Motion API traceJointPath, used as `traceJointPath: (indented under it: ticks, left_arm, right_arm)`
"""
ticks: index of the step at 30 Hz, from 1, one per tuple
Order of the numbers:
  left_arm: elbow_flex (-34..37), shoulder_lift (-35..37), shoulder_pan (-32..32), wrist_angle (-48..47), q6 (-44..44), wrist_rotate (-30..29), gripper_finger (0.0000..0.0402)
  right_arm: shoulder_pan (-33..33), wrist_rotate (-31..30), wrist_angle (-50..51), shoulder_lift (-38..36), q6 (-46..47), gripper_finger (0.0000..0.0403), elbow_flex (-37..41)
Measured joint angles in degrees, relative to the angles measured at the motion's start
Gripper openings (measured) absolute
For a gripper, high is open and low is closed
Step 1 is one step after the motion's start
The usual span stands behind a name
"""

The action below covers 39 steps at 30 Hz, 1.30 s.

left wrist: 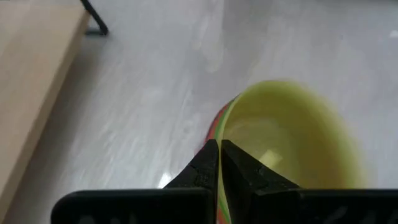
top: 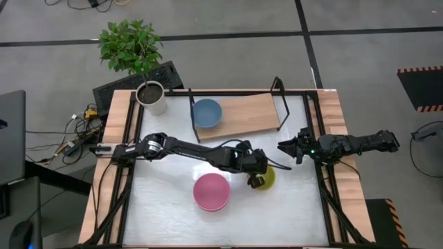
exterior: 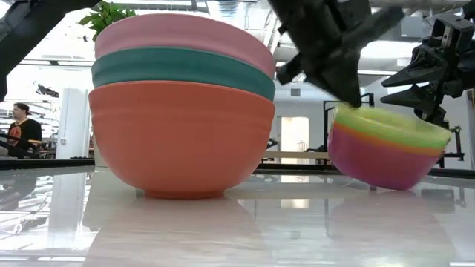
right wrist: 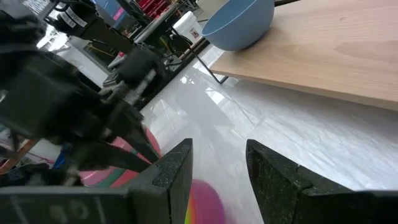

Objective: Place and stack bowls onto a shelf
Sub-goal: Put the small yellow bowl on the shelf

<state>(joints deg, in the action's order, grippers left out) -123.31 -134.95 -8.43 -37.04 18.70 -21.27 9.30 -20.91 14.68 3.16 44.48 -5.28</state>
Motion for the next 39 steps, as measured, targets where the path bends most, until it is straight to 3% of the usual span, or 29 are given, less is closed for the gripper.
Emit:
traceJointPath:
  ticks: [18, 24, 30, 32, 35, 39]
  left_arm:
    - [-6.5, 0.1, 2.8, -1.7, 4.2, 8.7, 0.0]
    - [-4.7, -0.2, 5.0, 2.6, 8.2, 20.5, 0.0]
    - [-4.7, 0.0, 6.0, 1.5, 8.1, 26.1, 0.0]
    - [-4.7, 0.0, 6.4, 0.9, 8.0, 24.3, 0.0]
    - [-4.7, 0.0, 6.5, -2.0, 7.2, 16.5, 0.0]
    - [-7.1, -0.2, 6.4, -3.4, -2.0, 16.2, 0.002]
  right_arm:
    - [0.0, 0.0, 0.0, 0.0, -0.5, 0.0175, 0.0]
    - [0.0, 0.0, 0.0, 0.0, -1.2, 0.0175, 0.0]
    - [0.0, 0.0, 0.0, 0.0, -1.2, 0.0175, 0.0]
    - [0.0, 0.0, 0.0, 0.0, -1.3, 0.0175, 0.0]
    - [0.0, 0.0, 0.0, 0.0, -1.4, 0.0175, 0.0]
    - [0.0, 0.0, 0.0, 0.0, -1.5, 0.0175, 0.0]
